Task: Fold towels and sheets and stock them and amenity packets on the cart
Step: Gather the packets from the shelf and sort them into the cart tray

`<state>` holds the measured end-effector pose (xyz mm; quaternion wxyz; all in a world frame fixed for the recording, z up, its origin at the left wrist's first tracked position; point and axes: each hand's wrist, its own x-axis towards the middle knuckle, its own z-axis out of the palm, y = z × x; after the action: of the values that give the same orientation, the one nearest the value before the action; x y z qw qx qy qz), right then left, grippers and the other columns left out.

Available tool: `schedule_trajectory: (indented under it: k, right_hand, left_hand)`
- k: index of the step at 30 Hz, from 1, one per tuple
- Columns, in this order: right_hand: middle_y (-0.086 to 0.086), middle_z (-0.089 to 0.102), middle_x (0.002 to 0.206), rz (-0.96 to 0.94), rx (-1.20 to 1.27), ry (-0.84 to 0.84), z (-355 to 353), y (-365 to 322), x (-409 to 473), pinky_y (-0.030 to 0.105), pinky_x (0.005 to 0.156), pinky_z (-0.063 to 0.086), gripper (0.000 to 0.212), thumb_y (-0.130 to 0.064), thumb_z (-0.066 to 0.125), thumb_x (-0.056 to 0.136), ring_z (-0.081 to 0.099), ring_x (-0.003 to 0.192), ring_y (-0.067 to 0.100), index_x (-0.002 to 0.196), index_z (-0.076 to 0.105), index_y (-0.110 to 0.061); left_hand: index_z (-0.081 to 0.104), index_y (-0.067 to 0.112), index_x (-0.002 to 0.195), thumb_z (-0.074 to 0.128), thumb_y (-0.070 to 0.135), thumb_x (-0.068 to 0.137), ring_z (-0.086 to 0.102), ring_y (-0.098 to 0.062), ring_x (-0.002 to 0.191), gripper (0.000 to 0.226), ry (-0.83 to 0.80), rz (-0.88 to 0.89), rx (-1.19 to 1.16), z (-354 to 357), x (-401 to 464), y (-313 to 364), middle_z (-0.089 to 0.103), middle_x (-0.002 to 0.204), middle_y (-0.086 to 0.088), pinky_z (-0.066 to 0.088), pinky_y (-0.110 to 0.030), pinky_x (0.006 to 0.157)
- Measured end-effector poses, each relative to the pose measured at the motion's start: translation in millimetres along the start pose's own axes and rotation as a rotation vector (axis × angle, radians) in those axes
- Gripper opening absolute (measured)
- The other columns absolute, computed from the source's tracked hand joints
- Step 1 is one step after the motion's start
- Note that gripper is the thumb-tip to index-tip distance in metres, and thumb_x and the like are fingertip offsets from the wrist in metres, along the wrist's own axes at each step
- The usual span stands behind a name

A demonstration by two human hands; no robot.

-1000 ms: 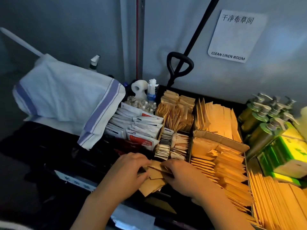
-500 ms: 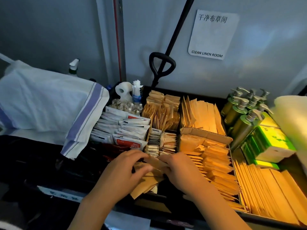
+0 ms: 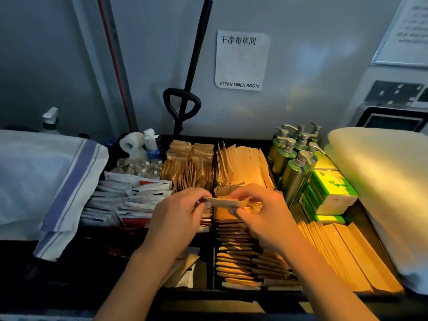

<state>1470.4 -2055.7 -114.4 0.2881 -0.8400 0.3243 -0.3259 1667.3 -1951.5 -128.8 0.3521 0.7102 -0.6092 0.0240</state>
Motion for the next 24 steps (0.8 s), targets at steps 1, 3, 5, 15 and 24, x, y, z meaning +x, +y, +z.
schedule_trajectory:
  k: [1, 3, 5, 15, 24]
  right_hand:
    - [-0.022, 0.069, 0.101, -0.034, -0.027, 0.025, -5.9, 3.7, 2.9, 0.024, 0.085, 0.051, 0.025, -0.019, 0.081, 0.085, 0.062, 0.103, 0.004, 0.103, 0.076, -0.036]
    - [-0.020, 0.067, 0.096, -0.073, -0.099, 0.041, -13.0, 12.4, 9.8, 0.020, 0.078, 0.048, 0.019, -0.019, 0.079, 0.086, 0.061, 0.095, 0.005, 0.100, 0.077, -0.033]
    - [-0.019, 0.065, 0.093, -0.044, -0.168, -0.002, -13.2, 22.0, 16.0, 0.022, 0.077, 0.049, 0.019, -0.019, 0.077, 0.088, 0.059, 0.088, 0.004, 0.099, 0.077, -0.034]
    - [-0.007, 0.064, 0.114, 0.124, -0.530, -0.361, -2.0, 35.0, 29.1, 0.034, 0.095, 0.055, 0.020, -0.023, 0.070, 0.095, 0.060, 0.108, 0.018, 0.112, 0.074, -0.033]
    - [-0.004, 0.060, 0.113, 0.090, -0.677, -0.437, 11.4, 37.3, 39.4, 0.029, 0.085, 0.050, 0.022, -0.026, 0.070, 0.096, 0.057, 0.108, 0.021, 0.117, 0.074, -0.033]
  left_hand:
    - [0.065, 0.043, 0.111, 0.065, 0.033, 0.095, 0.056, 0.007, 0.084, 0.019, 0.006, 0.016, 0.038, 3.7, 6.0, 4.0, 0.061, 0.097, 0.030, 0.042, -0.011, 0.067]
    - [0.067, 0.040, 0.112, 0.065, 0.032, 0.096, 0.058, 0.003, 0.085, 0.018, 0.009, 0.046, 0.085, 13.6, 16.5, 11.1, 0.065, 0.099, 0.025, 0.049, -0.019, 0.069]
    - [0.068, 0.038, 0.113, 0.065, 0.032, 0.097, 0.060, 0.000, 0.087, 0.017, -0.004, 0.049, 0.136, 24.8, 23.2, 13.4, 0.066, 0.101, 0.021, 0.053, -0.025, 0.071]
    - [0.069, 0.037, 0.115, 0.065, 0.033, 0.097, 0.061, -0.007, 0.089, 0.019, -0.120, -0.029, 0.198, 78.1, 25.2, -3.3, 0.061, 0.103, 0.017, 0.052, -0.026, 0.068]
    - [0.075, 0.038, 0.109, 0.068, 0.033, 0.097, 0.057, -0.002, 0.087, 0.015, -0.100, -0.115, 0.089, 81.6, 24.6, -8.7, 0.058, 0.100, 0.022, 0.051, -0.022, 0.073]
